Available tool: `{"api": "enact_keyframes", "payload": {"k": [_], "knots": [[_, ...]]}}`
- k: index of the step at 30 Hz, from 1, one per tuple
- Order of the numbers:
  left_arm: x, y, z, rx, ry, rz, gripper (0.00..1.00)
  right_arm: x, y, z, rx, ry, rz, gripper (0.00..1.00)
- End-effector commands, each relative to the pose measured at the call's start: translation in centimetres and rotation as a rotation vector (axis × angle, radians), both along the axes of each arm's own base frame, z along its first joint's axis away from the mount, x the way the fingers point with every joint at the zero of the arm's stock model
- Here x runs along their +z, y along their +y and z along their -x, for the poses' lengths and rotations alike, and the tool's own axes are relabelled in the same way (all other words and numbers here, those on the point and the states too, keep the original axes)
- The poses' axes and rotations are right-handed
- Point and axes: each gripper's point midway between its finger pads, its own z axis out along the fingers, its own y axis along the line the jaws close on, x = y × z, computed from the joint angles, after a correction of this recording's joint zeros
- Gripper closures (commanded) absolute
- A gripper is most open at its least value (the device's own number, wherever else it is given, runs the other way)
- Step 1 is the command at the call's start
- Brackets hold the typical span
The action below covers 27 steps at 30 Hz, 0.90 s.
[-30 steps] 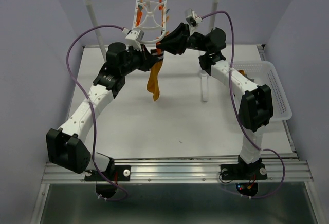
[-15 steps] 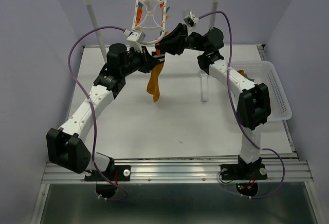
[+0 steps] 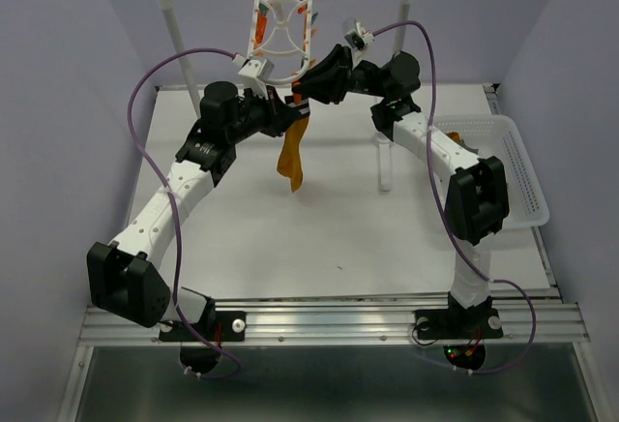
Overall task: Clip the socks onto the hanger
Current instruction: Clamp the sock onto the hanger.
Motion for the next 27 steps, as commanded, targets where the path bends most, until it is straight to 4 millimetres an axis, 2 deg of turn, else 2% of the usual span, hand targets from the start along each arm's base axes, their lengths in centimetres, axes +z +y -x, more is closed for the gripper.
{"api": "enact_keyframes", "payload": {"k": [1, 10, 17, 22, 24, 25, 27], "knots": [[4.5, 0.6, 0.1, 0.028, -0.136, 0.028, 1.0, 1.2, -0.3, 1.7, 0.049, -0.052, 0.008, 0.99], [5.9, 0.7, 0.2, 0.03, -0.178, 0.04, 1.0, 0.8, -0.5, 1.1, 0.04, -0.014, 0.013, 0.99], [6.9, 0.1, 1.7, -0.035, -0.217, 0.067, 1.0, 0.7, -0.5, 1.0, 0.04, -0.005, 0.013, 0.99], [7.2, 0.1, 1.6, -0.029, -0.223, 0.072, 1.0, 0.7, -0.5, 1.0, 0.041, 0.004, 0.012, 0.99], [7.4, 0.2, 1.6, -0.027, -0.228, 0.073, 1.0, 0.8, -0.5, 0.9, 0.037, 0.014, 0.008, 0.92], [7.4, 0.2, 1.6, -0.029, -0.226, 0.073, 1.0, 0.9, -0.5, 0.9, 0.033, 0.015, 0.004, 0.79], [7.2, 0.2, 1.5, -0.026, -0.223, 0.071, 1.0, 0.9, -0.5, 0.8, 0.025, 0.014, 0.001, 0.64]]}}
